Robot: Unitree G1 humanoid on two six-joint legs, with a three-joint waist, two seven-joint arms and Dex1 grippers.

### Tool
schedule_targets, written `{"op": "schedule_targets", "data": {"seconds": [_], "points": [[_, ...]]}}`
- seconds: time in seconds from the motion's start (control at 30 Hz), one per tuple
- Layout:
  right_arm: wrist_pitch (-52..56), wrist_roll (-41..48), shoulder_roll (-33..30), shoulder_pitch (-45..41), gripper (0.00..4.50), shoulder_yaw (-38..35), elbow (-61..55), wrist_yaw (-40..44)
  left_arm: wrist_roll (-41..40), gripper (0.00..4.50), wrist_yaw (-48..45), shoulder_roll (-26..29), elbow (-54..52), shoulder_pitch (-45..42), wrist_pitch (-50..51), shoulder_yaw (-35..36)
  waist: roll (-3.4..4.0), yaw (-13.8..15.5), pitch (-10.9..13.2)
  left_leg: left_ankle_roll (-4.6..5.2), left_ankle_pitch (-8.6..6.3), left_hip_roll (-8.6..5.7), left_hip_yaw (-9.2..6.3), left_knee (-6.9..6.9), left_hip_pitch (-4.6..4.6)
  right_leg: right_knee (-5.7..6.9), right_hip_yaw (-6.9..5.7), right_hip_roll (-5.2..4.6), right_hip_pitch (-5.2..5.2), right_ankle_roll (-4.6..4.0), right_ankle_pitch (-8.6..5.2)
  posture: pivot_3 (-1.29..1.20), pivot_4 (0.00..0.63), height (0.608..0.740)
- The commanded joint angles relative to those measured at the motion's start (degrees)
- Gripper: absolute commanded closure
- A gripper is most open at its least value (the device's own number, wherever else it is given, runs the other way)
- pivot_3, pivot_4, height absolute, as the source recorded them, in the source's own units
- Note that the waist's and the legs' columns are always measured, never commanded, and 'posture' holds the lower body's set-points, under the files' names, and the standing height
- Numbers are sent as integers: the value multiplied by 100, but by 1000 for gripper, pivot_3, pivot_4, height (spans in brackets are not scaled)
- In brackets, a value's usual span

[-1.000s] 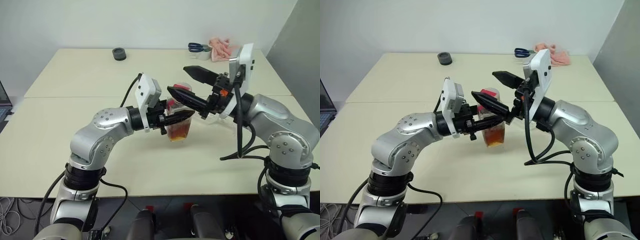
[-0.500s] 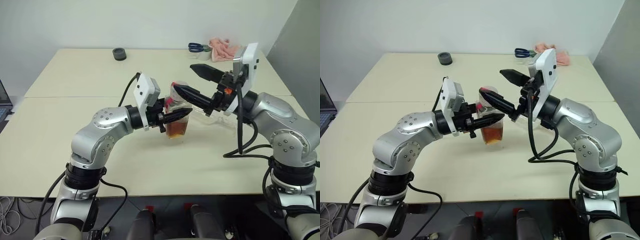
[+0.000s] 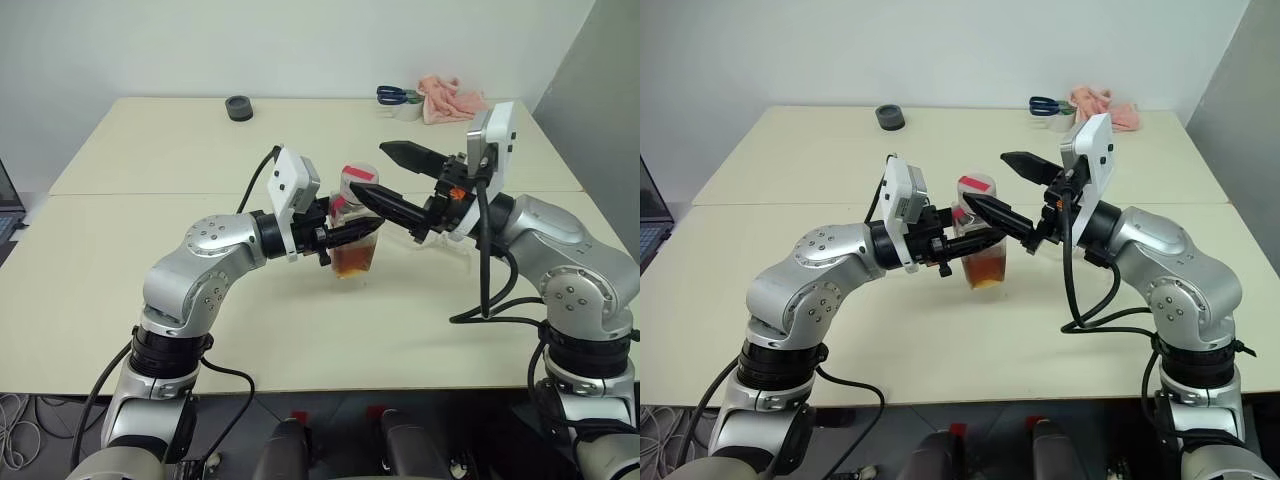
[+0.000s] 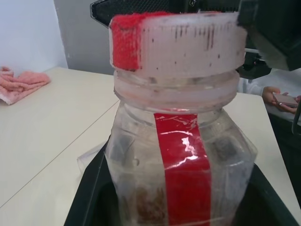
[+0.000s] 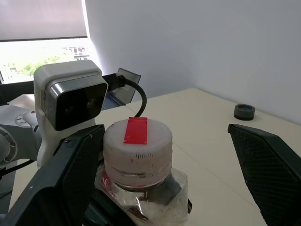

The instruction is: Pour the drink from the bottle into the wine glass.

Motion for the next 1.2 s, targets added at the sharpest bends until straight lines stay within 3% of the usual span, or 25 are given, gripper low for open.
{"op": "schedule_targets", "data": {"seconds": [0.03, 1.2], "points": [[-153, -37, -17, -63, 43, -71, -62, -4, -13, 2705, -20, -18, -145, -163, -153, 95, 0, 0, 0, 0, 0, 0, 0, 0, 0, 0, 0, 0, 0, 0, 0, 0, 150, 740], [-248, -36, -169, 189, 43, -302, -43, 46, -27, 2705, -11, -14, -111, -259, -171, 119, 0, 4, 0, 0, 0, 0, -1, 0, -1, 0, 0, 0, 0, 0, 0, 0, 150, 740]]}}
